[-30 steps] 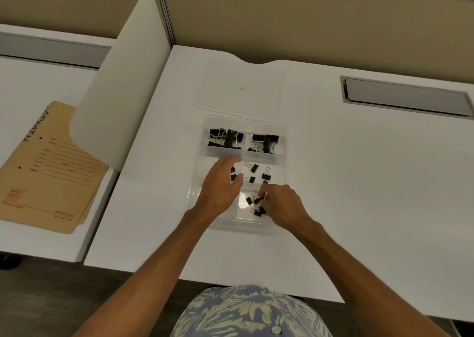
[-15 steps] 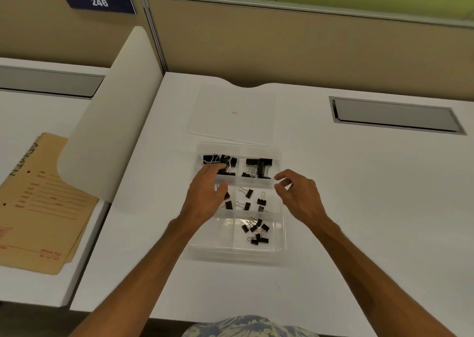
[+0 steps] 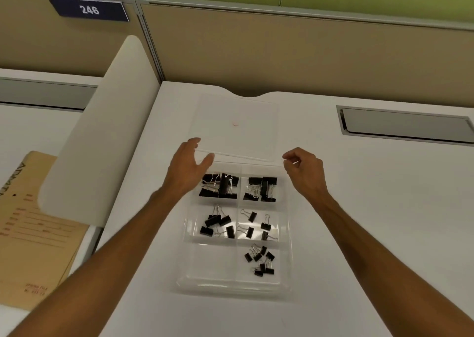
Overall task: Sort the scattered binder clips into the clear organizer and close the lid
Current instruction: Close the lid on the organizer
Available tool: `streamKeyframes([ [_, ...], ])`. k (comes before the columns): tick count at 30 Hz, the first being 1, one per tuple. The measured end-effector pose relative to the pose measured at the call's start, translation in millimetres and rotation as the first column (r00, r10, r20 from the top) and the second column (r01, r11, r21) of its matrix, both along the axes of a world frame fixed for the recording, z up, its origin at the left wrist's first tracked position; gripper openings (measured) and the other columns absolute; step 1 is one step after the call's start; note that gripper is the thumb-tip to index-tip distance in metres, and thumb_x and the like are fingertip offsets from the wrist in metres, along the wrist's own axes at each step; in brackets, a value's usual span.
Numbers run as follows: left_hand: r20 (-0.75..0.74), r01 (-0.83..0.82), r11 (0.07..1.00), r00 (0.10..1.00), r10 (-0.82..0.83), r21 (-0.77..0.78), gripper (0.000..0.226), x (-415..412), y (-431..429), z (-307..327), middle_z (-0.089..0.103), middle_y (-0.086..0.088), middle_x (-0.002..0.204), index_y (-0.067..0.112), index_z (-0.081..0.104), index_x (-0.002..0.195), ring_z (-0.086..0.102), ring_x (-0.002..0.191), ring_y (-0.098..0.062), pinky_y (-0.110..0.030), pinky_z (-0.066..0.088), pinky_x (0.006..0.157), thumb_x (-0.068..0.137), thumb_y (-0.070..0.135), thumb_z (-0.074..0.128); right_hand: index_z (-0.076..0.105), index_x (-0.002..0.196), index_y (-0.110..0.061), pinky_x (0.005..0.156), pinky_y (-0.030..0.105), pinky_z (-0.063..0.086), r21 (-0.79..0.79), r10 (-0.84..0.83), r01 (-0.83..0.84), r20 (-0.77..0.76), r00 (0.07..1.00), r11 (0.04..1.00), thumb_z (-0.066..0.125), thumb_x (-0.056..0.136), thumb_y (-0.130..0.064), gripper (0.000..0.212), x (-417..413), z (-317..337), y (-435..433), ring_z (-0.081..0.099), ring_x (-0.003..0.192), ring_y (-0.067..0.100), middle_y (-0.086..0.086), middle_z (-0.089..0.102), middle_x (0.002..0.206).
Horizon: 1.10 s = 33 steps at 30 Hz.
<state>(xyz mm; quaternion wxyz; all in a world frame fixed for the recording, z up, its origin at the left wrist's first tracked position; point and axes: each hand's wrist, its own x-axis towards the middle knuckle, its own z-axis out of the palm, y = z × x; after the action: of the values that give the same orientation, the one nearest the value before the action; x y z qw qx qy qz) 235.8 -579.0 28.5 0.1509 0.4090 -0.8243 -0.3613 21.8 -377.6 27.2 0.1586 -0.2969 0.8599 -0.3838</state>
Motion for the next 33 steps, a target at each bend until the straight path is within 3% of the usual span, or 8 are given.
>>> streamKeyframes([
  [6, 0.179, -0.068, 0.991, 0.983, 0.046, 0.118, 0.072, -18, -55, -27, 0.041, -0.015, 0.149, 0.01, 0.033, 0.149, 0.042, 0.135, -0.028, -0.042, 0.034, 0.113, 0.094, 0.051, 0.053, 0.071, 0.108, -0.01, 0.083, 0.023, 0.049, 0.105, -0.037, 0.025, 0.105, 0.994, 0.994, 0.062, 0.089, -0.012, 0.021, -45, -21, -42, 0.066, 0.094, 0.015, 0.003, 0.072, 0.103],
  [10, 0.279, -0.105, 0.98, 0.959, 0.056, 0.166, 0.076, -30, -78, -45, 0.034, -0.016, 0.154, 0.005, 0.027, 0.15, 0.035, 0.14, -0.03, -0.04, 0.029, 0.114, 0.094, 0.048, 0.055, 0.069, 0.114, -0.006, 0.096, 0.04, 0.054, 0.124, -0.131, 0.102, 0.262, 0.956, 0.987, 0.067, 0.086, -0.013, 0.029, -62, -38, -61, 0.068, 0.103, 0.027, 0.01, 0.071, 0.114],
  [19, 0.255, -0.241, 0.953, 0.948, 0.19, 0.185, 0.067, -52, -107, -55, 0.049, -0.015, 0.143, 0.005, 0.039, 0.145, 0.047, 0.132, -0.029, -0.037, 0.038, 0.109, 0.09, 0.032, 0.065, 0.067, 0.087, 0.012, 0.07, 0.052, 0.06, 0.097, -0.36, 0.353, 0.412, 0.837, 0.931, 0.063, 0.077, 0.001, 0.016, -75, -53, -95, 0.063, 0.062, 0.025, 0.016, 0.066, 0.075],
  [22, 0.216, -0.332, 0.89, 0.937, 0.274, 0.313, 0.06, -48, -114, -58, 0.053, -0.013, 0.139, 0.006, 0.047, 0.139, 0.053, 0.125, -0.028, -0.038, 0.042, 0.107, 0.085, 0.018, 0.07, 0.067, 0.078, 0.004, 0.055, 0.037, 0.059, 0.115, -0.387, 0.382, 0.49, 0.781, 0.917, 0.069, 0.075, 0.004, 0.003, -77, -48, -96, 0.057, 0.056, 0.023, 0.012, 0.062, 0.069],
  [24, 0.161, -0.356, 0.846, 0.934, 0.318, 0.396, 0.049, -42, -116, -62, 0.058, -0.015, 0.131, 0.004, 0.057, 0.13, 0.06, 0.109, -0.027, -0.038, 0.048, 0.101, 0.082, 0.002, 0.068, 0.062, 0.07, -0.007, 0.046, 0.024, 0.045, 0.13, -0.37, 0.366, 0.579, 0.727, 0.922, 0.071, 0.077, 0.005, 0.016, -79, -43, -92, 0.05, 0.052, 0.019, 0.008, 0.056, 0.064],
  [28, 0.084, -0.328, 0.804, 0.94, 0.332, 0.496, 0.038, -32, -106, -56, 0.062, -0.007, 0.102, 0.004, 0.066, 0.117, 0.058, 0.086, -0.019, -0.032, 0.052, 0.085, 0.081, -0.009, 0.067, 0.067, 0.078, -0.005, 0.06, 0.027, 0.038, 0.046, -0.302, 0.383, 0.705, 0.642, 0.923, 0.075, 0.074, 0.007, 0.016, -79, -28, -81, 0.048, 0.054, 0.017, 0.006, 0.057, 0.066],
  [30, 0.036, -0.299, 0.798, 0.943, 0.33, 0.524, 0.036, -29, -99, -49, 0.059, -0.002, 0.094, 0.005, 0.067, 0.114, 0.058, 0.083, -0.016, -0.028, 0.051, 0.079, 0.081, -0.01, 0.068, 0.065, 0.099, -0.002, 0.059, 0.029, 0.047, -0.024, -0.242, 0.382, 0.736, 0.632, 0.924, 0.075, 0.076, 0.008, 0.027, -75, -12, -76, 0.055, 0.057, 0.019, 0.009, 0.06, 0.069],
  [33, -0.026, -0.262, 0.805, 0.946, 0.324, 0.532, 0.036, -31, -92, -35, 0.059, -0.001, 0.093, 0.006, 0.068, 0.112, 0.057, 0.08, -0.014, -0.027, 0.051, 0.074, 0.079, -0.009, 0.07, 0.055, 0.112, 0.0, 0.084, 0.041, 0.058, -0.186, -0.113, 0.419, 0.797, 0.593, 0.889, 0.064, 0.082, 0.015, 0.035, -69, 23, -68, 0.069, 0.082, 0.034, 0.023, 0.069, 0.094],
])
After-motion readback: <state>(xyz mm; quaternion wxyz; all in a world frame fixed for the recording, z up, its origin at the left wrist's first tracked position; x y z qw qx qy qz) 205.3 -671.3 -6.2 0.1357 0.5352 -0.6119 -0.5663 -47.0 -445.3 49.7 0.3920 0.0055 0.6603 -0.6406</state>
